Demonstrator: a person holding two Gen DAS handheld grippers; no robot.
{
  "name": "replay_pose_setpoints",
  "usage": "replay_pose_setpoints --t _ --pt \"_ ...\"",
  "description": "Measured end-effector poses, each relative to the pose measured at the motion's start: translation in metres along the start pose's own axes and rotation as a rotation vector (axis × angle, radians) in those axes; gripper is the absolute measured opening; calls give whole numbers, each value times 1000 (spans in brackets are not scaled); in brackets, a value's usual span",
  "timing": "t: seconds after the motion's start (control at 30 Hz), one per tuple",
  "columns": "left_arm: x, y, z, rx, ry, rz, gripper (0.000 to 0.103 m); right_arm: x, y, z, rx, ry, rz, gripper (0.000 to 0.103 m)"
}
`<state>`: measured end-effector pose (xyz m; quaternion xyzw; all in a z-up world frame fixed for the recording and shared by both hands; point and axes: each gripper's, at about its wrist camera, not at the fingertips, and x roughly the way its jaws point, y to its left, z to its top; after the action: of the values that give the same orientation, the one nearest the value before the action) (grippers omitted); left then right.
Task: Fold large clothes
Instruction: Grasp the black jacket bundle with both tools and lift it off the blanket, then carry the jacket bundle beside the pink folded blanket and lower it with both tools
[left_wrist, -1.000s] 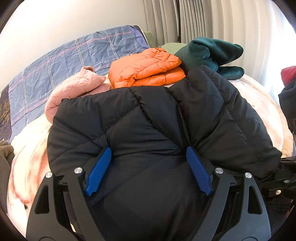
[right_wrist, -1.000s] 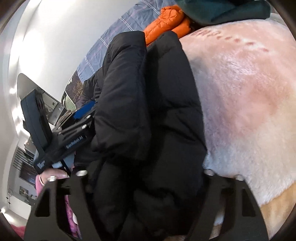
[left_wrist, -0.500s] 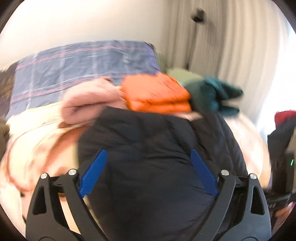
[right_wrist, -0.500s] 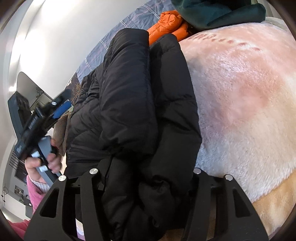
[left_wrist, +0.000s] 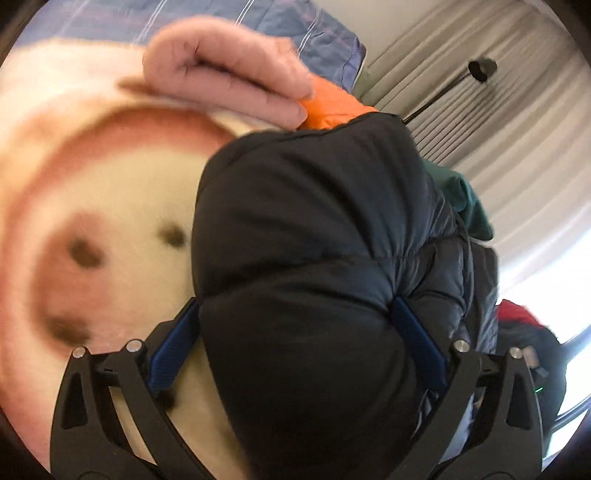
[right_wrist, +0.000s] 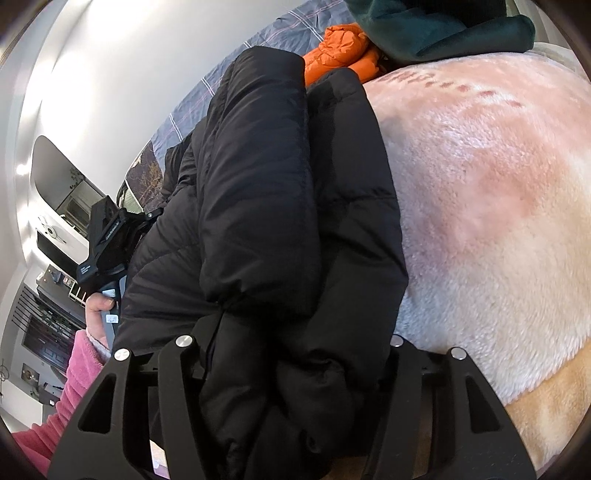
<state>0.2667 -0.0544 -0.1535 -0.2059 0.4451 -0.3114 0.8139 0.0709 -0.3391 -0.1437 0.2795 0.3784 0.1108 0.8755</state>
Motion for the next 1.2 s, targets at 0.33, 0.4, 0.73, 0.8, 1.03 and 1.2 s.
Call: replay_pose_setpoints --t 0.33,0.4,0.73,0.8,1.03,1.2 --pt "-58 -91 -15 315 -202 131 40 -39 74 -2 -302 -103 -140 27" --pt "-89 -108 -14 361 -265 151 40 -48 94 -1 -344 -116 -106 26" --pt "-213 -113 30 437 -484 385 40 -2 210 50 -515 -118 135 26" --pt "-231 -106 47 441 -548 455 41 17 230 67 -515 -124 184 26" --pt "-237 -56 127 422 -597 700 41 111 292 134 -495 -116 279 26" --pt "-210 -13 198 485 -587 823 41 191 322 166 -497 -99 254 25"
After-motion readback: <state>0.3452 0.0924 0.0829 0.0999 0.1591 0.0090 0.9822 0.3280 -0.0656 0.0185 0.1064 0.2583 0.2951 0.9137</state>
